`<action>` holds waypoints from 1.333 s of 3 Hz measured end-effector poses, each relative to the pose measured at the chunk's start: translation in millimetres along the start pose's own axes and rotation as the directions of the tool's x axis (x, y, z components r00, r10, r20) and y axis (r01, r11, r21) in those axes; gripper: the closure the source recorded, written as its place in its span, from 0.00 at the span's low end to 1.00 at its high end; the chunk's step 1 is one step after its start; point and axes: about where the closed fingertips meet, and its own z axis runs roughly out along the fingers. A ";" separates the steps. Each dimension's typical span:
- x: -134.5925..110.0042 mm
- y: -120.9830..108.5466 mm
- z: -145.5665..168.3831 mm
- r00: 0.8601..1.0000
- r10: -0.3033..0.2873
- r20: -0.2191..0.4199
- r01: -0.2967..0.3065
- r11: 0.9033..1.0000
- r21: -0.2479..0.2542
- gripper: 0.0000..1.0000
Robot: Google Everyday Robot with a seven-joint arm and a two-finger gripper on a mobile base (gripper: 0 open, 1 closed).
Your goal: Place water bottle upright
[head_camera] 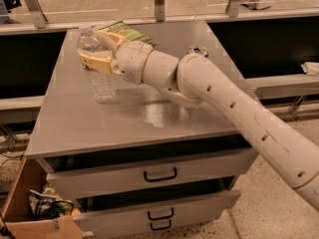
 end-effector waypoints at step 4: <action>6.8 5.3 -8.8 1.000 0.013 -0.004 -0.013 1.000 0.005 0.07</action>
Offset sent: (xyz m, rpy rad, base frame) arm -0.0087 -0.0165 -0.0230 0.0093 0.0346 -0.0191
